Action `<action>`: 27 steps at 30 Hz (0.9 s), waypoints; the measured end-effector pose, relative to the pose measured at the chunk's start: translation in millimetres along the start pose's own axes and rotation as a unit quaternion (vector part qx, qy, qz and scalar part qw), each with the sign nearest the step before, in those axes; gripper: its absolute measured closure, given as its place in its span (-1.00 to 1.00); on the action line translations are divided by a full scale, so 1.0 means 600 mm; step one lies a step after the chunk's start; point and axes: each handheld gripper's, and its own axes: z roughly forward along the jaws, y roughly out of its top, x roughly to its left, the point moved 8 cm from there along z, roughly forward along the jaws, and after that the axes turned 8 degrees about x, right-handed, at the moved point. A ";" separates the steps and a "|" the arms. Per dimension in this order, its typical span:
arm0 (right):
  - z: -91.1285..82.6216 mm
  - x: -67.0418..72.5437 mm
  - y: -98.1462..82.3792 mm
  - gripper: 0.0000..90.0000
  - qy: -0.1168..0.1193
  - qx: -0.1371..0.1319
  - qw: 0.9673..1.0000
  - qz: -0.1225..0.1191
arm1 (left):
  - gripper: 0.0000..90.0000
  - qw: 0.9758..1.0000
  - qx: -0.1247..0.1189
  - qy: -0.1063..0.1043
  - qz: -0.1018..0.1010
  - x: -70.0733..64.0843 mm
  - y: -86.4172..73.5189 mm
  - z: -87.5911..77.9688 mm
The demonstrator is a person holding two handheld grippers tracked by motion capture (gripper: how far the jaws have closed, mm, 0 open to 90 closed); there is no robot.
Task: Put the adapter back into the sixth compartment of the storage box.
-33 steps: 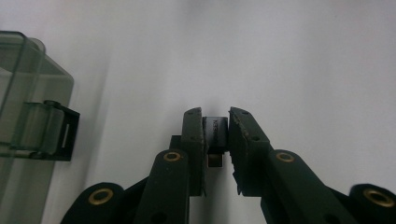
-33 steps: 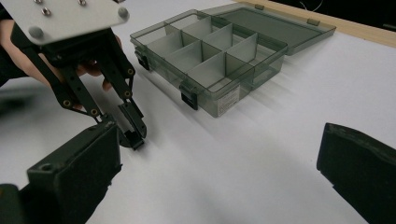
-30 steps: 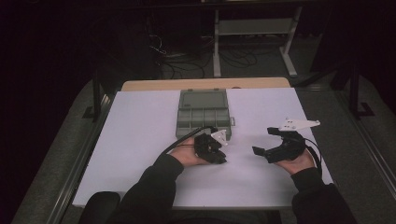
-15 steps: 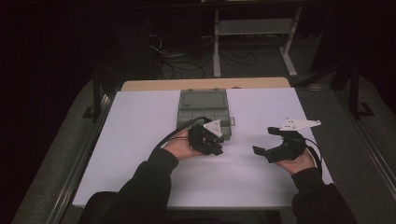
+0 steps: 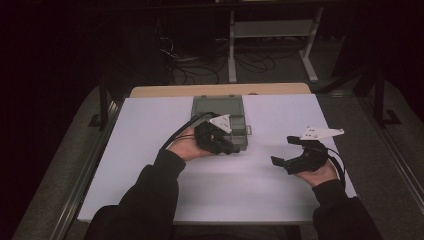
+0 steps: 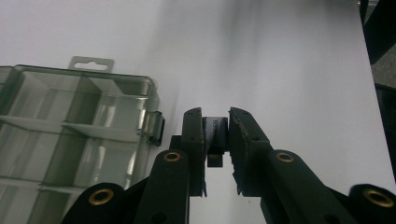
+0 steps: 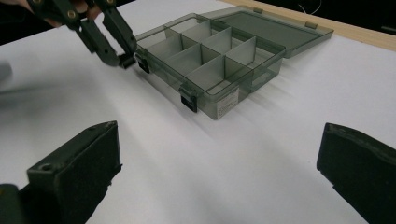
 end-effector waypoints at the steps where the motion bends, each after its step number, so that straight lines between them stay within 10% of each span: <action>1: 0.000 0.000 0.000 -1.00 0.000 0.000 1.000 0.000 | 0.71 1.000 0.000 0.001 0.000 0.003 0.000 -0.004; 27: 0.001 0.001 -0.001 -1.00 0.002 0.002 1.000 -0.002 | 0.70 0.999 -0.021 0.025 -0.041 0.056 -0.023 -0.040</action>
